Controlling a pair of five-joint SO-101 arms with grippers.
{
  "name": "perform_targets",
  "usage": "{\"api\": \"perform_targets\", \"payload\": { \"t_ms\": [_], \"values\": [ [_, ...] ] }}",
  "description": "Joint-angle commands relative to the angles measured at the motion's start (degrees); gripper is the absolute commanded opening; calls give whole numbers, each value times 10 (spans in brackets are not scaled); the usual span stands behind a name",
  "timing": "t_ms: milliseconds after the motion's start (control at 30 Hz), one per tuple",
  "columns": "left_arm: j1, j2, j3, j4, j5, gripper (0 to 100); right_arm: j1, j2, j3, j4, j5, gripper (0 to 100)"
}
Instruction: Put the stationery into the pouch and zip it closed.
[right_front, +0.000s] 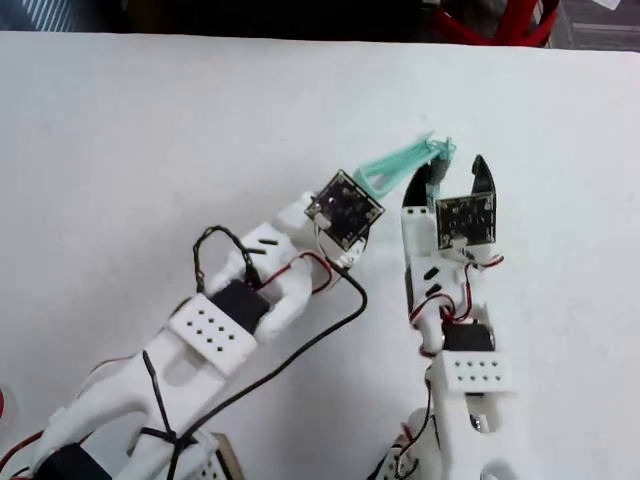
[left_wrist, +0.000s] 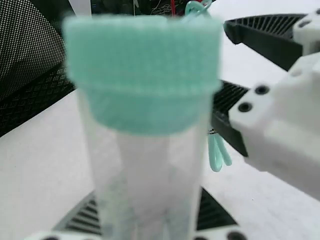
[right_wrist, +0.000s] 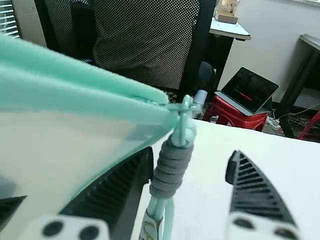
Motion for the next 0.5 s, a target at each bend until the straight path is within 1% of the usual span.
{"api": "perform_targets", "payload": {
  "t_ms": [0,167,467],
  "values": [
    [3,22,26,-1,-4,24,-3,49,-42,-19,-11,237],
    [3,22,26,-1,-4,24,5,104,-84,-16,-33,237],
    [4,22,26,-1,-4,24,4,109,-88,-17,-33,234]
  ]
}}
